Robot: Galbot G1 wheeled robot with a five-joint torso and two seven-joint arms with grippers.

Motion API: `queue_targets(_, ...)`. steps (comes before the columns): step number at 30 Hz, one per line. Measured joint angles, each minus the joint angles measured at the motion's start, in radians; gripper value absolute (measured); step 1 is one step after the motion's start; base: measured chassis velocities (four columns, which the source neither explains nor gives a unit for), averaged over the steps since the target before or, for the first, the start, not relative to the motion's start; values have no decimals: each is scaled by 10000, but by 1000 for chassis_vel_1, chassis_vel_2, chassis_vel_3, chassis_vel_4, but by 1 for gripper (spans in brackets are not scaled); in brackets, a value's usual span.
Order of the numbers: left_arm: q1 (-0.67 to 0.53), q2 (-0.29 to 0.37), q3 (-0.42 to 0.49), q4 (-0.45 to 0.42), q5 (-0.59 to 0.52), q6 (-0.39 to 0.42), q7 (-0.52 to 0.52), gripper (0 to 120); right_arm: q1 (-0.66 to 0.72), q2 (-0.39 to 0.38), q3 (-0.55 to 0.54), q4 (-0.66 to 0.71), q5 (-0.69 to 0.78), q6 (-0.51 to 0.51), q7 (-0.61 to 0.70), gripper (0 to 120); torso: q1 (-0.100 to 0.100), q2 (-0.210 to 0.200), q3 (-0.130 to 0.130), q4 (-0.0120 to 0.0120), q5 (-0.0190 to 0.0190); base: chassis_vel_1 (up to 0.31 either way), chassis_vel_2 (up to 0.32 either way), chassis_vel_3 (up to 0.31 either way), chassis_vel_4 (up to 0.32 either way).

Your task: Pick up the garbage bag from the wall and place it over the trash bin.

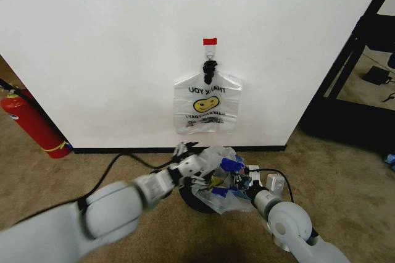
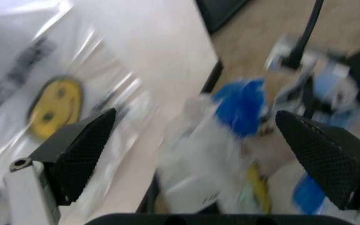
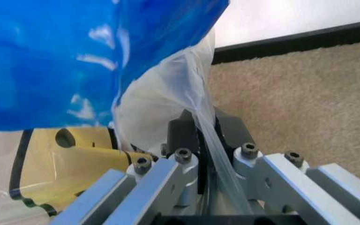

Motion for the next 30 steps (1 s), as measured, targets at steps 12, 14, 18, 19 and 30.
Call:
queue_targets(12, -1651, -770, 1919, 937, -999, 590, -530, 100, -97, 13, 39, -21, -2, 34, 106, 1, 0, 0, -1, 4, 2, 0, 0, 0, 0)
queue_targets(14, -1598, -826, 2021, 1108, -827, 591, -569, 100, -68, 13, 1, 11, 30, 30, 107, 1, 0, 0, -1, 5, 2, 0, 0, 0, 0)
queue_targets(18, -1476, -904, 2070, 1255, -638, 581, -680, 100, -62, 3, -22, 85, 54, 16, 109, 1, 0, 0, -1, 6, -1, 0, 0, 0, 0)
queue_targets(19, -1457, -923, 2070, 1302, -589, 567, -692, 100, -79, -13, -24, 98, 58, 10, 109, 1, -1, 0, -1, 5, 0, 0, 0, 0, 0)
queue_targets(30, -1489, -1185, 2265, 1515, -727, 299, -852, 81, -156, -29, -56, 119, 68, -19, 106, 1, -1, 0, -1, 5, 0, 0, 0, 0, 0)
